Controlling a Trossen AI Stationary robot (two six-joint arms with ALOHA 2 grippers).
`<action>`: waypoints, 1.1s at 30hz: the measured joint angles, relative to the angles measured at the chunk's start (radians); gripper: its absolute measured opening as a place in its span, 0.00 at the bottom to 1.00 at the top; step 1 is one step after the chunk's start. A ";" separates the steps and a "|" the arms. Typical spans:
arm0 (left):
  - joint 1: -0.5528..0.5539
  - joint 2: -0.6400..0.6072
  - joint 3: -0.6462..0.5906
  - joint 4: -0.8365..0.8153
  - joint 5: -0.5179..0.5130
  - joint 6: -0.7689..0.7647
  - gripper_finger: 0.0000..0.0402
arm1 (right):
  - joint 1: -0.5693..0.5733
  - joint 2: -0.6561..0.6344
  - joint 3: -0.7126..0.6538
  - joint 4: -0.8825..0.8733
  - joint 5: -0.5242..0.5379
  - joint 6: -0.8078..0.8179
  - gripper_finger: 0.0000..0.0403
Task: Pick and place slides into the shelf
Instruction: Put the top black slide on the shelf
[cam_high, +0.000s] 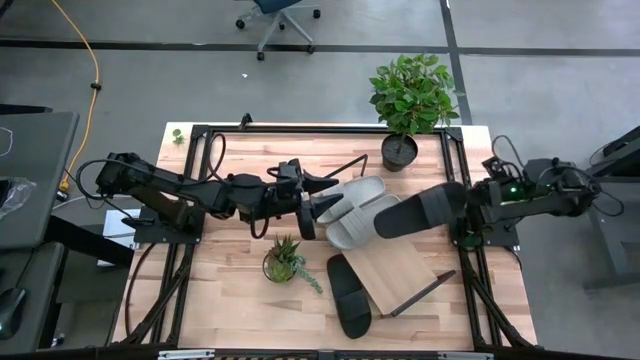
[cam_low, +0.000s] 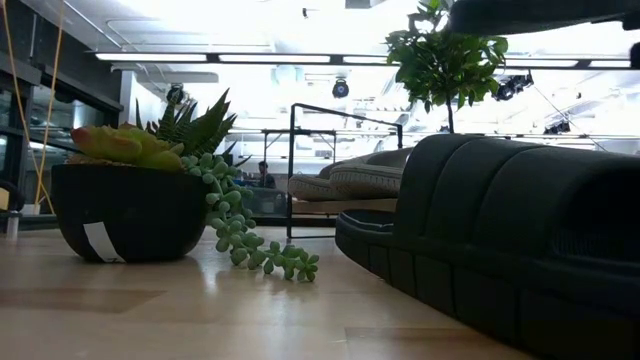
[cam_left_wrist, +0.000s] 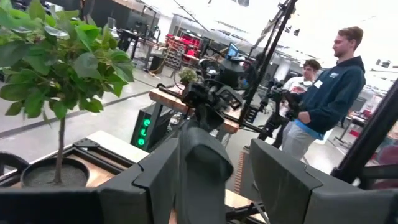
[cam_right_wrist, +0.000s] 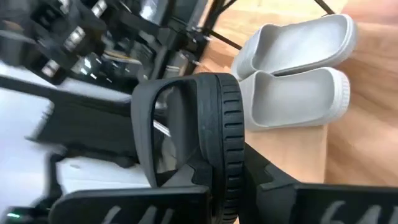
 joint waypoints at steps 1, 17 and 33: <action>0.000 0.000 0.000 0.000 0.004 -0.004 0.46 | 0.000 -0.023 -0.007 0.002 0.002 0.024 0.01; 0.000 0.001 0.000 -0.001 0.011 -0.008 0.46 | 0.000 -0.097 -0.322 0.406 -0.108 0.182 0.01; 0.000 0.001 0.000 -0.002 0.011 -0.007 0.46 | 0.000 -0.098 -0.361 0.282 -0.174 0.227 0.01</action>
